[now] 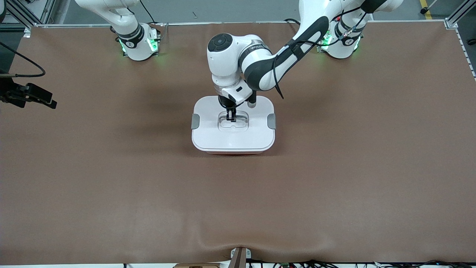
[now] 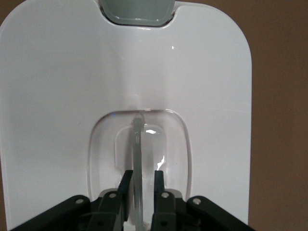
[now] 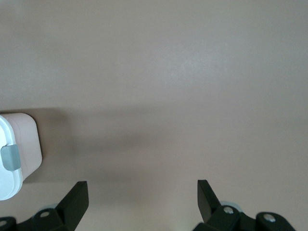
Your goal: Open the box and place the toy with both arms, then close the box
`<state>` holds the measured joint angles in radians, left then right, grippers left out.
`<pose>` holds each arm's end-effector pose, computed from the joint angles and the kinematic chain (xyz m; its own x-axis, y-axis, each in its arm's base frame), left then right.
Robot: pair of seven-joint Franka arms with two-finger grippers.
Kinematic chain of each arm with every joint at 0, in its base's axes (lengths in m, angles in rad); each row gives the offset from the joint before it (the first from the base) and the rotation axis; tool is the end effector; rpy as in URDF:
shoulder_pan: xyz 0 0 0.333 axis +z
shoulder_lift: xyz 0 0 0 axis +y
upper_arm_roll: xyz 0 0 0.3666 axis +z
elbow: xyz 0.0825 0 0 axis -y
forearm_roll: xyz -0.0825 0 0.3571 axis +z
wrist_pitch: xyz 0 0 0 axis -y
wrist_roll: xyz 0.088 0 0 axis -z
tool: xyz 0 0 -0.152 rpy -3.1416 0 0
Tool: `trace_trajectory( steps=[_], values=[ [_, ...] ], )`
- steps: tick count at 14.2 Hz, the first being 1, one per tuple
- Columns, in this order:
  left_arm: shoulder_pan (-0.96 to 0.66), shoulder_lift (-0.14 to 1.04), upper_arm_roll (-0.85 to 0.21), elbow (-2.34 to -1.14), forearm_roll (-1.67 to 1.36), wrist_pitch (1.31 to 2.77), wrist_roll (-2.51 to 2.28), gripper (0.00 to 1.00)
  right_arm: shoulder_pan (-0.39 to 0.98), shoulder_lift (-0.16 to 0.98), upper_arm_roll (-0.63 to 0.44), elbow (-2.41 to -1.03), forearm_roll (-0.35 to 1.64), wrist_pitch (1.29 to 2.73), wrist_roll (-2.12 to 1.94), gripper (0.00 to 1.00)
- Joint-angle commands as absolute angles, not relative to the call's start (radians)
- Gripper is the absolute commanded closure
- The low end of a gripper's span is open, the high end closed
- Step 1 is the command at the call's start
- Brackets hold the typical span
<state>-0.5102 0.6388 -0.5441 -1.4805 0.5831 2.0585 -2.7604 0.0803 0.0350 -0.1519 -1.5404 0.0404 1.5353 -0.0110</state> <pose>0.4601 -0.5549 0.3530 0.0307 0.9981 0.0537 0.9784 -0.0410 0.2025 0.5337 -0.0304 0.6222 0.9975 -0.0592 -0.0393 -0.0606 -0.9975 -0.0355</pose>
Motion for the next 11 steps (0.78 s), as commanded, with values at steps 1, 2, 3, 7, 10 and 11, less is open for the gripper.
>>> trace_trajectory(
  steps=[1,2,3,7,10,11],
  values=[
    [-0.515,0.644,-0.554,-1.468,0.615,2.051,-2.855,0.0,0.086,0.035,-0.155,-1.531,0.038,1.537,-0.012,0.0],
    [-0.512,0.637,-0.557,-1.468,0.612,2.04,-2.853,0.0,0.081,0.035,-0.155,-1.531,0.038,1.539,-0.012,0.0],
    [-0.509,0.612,-0.561,-1.471,0.594,2.025,-2.852,0.0,0.074,0.035,-0.155,-1.531,0.038,1.54,-0.012,0.0],
    [-0.505,0.534,-0.571,-1.47,0.479,1.994,-2.745,0.0,0.071,0.037,-0.153,-1.531,0.037,1.555,-0.009,0.0],
    [-0.422,0.465,-0.58,-1.465,0.418,1.877,-2.471,0.0,0.04,0.037,-0.117,-1.532,0.035,1.562,-0.009,0.0],
    [-0.385,0.436,-0.58,-1.463,0.387,1.846,-2.327,0.0,0.017,0.037,-0.089,-1.532,0.035,1.563,-0.009,0.0]
  ],
)
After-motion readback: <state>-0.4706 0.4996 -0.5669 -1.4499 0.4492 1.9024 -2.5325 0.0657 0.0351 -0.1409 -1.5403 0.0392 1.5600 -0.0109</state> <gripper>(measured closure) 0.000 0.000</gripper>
